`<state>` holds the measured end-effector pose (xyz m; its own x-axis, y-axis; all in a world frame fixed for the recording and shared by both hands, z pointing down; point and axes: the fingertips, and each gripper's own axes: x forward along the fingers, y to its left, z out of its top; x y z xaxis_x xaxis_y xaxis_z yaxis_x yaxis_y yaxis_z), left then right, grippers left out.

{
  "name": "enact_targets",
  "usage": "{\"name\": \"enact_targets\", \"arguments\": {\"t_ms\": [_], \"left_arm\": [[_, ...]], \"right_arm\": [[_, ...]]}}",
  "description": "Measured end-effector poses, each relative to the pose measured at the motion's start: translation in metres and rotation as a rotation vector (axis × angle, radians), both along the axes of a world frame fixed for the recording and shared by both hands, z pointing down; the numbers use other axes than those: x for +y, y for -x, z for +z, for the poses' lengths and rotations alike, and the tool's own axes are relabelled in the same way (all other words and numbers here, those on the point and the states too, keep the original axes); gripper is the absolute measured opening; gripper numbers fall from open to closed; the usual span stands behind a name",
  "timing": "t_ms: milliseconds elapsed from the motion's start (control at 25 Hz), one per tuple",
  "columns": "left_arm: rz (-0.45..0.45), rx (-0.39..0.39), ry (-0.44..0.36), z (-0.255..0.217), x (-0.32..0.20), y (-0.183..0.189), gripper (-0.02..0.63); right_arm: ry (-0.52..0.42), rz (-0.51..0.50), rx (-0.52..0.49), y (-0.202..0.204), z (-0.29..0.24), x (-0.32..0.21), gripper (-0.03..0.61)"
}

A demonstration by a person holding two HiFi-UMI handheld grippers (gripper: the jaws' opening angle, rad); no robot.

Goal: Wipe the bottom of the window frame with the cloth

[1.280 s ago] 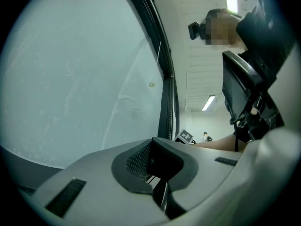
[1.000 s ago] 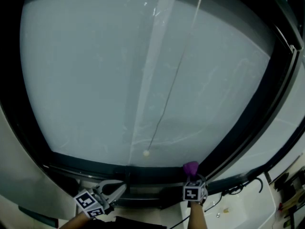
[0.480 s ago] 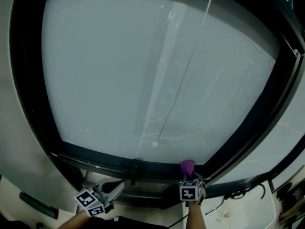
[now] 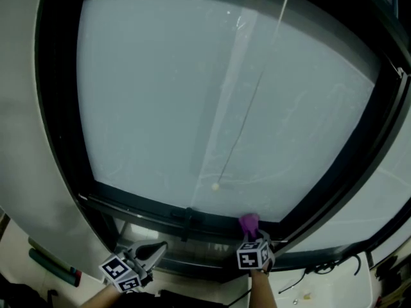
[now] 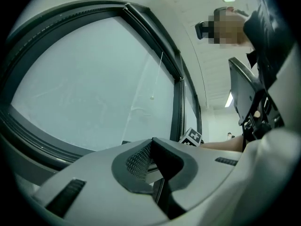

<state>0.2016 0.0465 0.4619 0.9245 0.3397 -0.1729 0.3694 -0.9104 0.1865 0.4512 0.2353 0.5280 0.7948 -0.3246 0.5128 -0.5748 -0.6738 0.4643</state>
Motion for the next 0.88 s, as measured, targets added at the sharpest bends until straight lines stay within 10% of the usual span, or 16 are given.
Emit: {"name": "enact_targets", "arguments": {"t_ms": [880], "left_arm": [[-0.075, -0.040, -0.028, 0.009, -0.100, 0.043, 0.003]], "right_arm": [[0.138, 0.004, 0.088, 0.022, -0.004, -0.074, 0.084]]}}
